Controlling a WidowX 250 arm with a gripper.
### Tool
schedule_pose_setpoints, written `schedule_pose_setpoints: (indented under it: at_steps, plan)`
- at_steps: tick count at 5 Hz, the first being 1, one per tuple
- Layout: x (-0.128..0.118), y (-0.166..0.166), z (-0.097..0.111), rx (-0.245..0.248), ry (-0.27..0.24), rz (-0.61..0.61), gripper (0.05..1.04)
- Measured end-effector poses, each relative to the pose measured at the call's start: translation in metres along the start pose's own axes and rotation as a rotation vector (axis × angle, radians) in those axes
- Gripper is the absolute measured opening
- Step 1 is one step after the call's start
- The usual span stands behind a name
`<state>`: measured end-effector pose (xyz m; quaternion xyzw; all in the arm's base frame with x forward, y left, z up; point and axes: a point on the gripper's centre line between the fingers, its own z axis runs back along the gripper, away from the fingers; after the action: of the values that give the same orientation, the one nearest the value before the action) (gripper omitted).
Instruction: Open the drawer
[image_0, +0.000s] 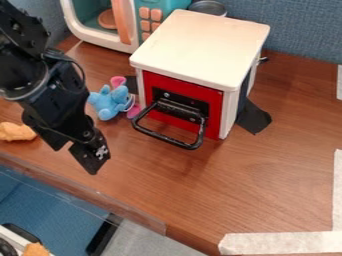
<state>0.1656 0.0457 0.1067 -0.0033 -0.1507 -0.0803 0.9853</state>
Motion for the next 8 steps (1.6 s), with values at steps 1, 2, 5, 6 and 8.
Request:
schedule_pose_setpoints:
  at_steps: [1,2,5,6,8]
  plan:
    - [-0.002,-0.002,0.0,-0.005,-0.006,0.006,0.999]
    - [-0.003,-0.001,-0.003,-0.042,-0.002,0.093,0.999]
    - [0.016,-0.009,0.007,-0.042,-0.058,0.605,0.998]
    - [0.027,-0.023,-0.006,0.053,-0.096,0.831,0.998]
    - [0.048,-0.031,-0.029,0.142,-0.262,1.107,0.998]
